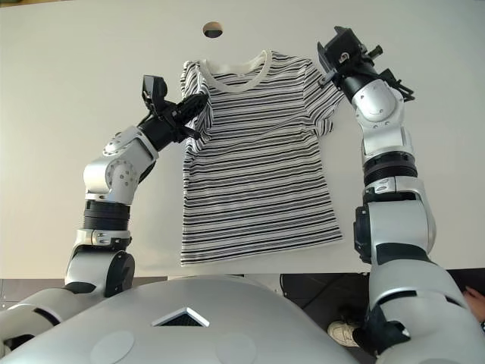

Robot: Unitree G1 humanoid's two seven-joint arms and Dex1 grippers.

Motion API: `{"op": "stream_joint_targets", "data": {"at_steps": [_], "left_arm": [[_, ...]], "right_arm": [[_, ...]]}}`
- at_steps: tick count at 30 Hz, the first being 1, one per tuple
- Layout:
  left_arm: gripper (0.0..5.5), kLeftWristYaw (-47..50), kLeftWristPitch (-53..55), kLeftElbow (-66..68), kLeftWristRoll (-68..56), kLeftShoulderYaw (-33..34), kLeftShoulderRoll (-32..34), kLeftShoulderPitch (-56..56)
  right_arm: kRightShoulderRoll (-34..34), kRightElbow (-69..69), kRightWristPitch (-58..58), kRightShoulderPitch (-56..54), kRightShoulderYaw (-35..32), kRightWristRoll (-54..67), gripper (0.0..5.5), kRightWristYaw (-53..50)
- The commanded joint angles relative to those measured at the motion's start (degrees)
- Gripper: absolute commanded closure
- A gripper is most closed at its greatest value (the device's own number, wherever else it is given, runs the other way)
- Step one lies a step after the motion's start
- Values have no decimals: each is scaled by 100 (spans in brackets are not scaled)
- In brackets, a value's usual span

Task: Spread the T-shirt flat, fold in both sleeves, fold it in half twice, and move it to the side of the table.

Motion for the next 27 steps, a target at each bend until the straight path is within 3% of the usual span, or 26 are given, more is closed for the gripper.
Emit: {"op": "stream_joint_targets", "data": {"at_steps": [1, 4, 6, 16, 27], "left_arm": [[478, 18, -117, 148, 166, -50, 31, -71], [431, 6, -112, 146, 188, -31, 36, -58], [400, 20, -78, 147, 169, -11, 20, -69], [395, -40, 151, -333, -159, 163, 8, 97], [391, -199, 245, -1401, -586, 341, 242, 291]], "right_arm": [[-72, 376, 437, -186, -306, 408, 356, 637], [-126, 718, 801, -234, -448, 515, 305, 770], [-174, 924, 942, -259, -459, 457, 301, 722], [15, 1554, 1213, -283, -315, 213, 301, 567], [62, 1609, 1248, -241, -370, 253, 490, 736]]}}
